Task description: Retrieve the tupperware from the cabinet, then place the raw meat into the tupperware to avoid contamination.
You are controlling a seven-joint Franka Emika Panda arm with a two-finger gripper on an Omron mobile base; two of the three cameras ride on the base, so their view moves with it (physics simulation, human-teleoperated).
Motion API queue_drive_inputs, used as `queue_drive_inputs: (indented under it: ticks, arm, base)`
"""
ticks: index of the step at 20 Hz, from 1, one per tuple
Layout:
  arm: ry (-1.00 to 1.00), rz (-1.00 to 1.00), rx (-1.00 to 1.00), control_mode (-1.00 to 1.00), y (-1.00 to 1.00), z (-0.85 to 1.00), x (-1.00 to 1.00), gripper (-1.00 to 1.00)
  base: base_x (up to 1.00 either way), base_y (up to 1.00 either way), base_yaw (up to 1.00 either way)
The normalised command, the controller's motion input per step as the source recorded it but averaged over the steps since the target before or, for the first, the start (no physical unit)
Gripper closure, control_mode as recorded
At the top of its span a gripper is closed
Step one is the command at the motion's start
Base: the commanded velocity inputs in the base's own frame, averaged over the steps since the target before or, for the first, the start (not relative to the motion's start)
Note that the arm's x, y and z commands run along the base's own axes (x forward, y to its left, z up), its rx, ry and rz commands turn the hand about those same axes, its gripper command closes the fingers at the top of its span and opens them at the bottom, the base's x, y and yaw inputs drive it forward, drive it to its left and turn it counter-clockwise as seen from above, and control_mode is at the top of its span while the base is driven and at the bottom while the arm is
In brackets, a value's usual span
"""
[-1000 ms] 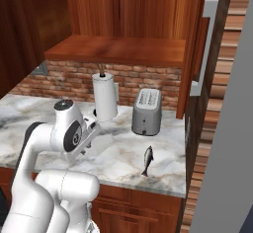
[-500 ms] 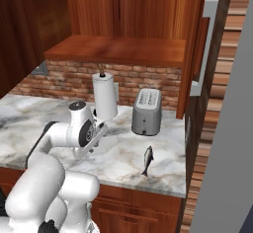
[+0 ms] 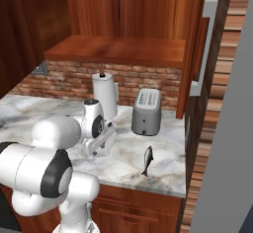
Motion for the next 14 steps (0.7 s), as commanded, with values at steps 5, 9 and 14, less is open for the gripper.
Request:
queue_drive_inputs:
  ticks: [5,9,14]
  arm:
    - [0.05,0.0,0.0,-1.0,0.02,-0.01,-0.11,-1.0]
    - [0.01,-0.01,0.0,-1.0,-0.09,0.19,-0.47,-1.0]
    - [-0.08,-0.08,0.0,-1.0,-0.18,0.41,-0.36,-1.0]
  base:
    - [0.0,0.0,0.0]
    - [0.0,0.0,0.0]
    - [0.0,0.0,0.0]
